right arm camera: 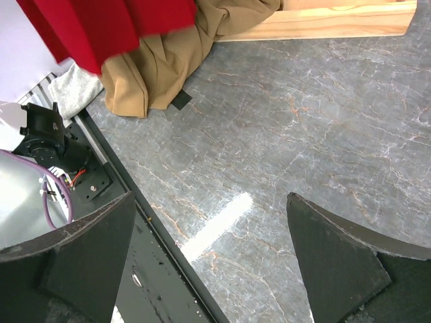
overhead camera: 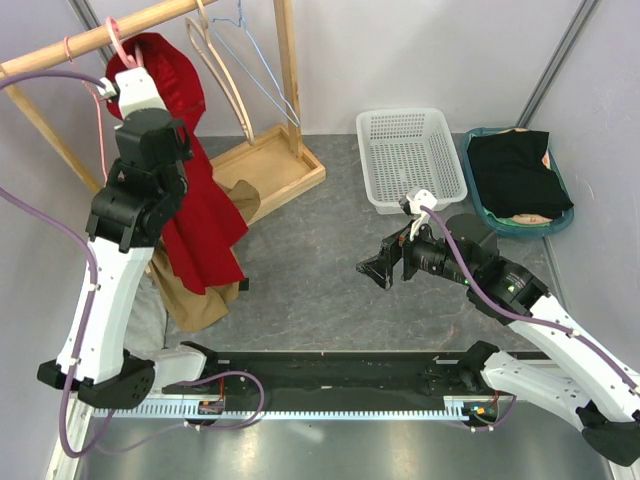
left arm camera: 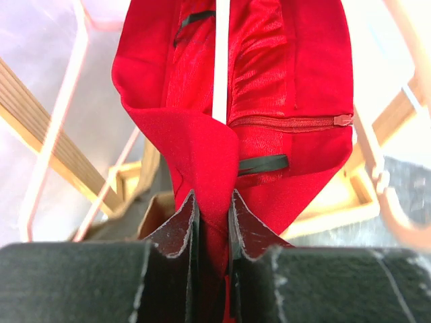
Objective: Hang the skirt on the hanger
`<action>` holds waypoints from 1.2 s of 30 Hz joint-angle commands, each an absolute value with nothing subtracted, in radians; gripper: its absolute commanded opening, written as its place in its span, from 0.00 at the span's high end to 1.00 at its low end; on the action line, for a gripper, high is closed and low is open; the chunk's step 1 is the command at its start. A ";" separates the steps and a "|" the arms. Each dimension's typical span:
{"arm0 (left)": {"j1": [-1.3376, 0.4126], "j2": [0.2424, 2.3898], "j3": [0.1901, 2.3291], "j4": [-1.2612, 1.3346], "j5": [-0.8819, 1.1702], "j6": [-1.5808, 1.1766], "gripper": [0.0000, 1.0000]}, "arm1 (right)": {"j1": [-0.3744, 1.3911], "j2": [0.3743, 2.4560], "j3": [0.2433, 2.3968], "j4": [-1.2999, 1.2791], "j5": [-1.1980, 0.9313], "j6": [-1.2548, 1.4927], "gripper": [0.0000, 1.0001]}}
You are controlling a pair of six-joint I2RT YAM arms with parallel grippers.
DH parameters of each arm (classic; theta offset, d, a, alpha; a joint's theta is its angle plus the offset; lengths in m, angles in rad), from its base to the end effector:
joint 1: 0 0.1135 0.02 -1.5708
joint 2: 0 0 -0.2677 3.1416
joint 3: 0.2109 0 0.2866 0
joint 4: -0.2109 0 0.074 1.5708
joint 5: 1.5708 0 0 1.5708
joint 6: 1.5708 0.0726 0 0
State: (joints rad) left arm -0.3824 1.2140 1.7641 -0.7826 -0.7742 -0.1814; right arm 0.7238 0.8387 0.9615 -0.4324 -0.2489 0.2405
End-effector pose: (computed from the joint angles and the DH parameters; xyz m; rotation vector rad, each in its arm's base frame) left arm 0.2570 -0.0486 0.5330 -0.3661 1.7059 0.2849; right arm 0.1750 0.1785 0.3625 -0.6436 1.8624 0.8817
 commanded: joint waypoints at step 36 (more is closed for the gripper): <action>-0.233 1.272 1.947 -0.845 -0.290 -0.287 0.00 | 0.726 0.887 0.963 -0.431 -0.095 0.288 0.02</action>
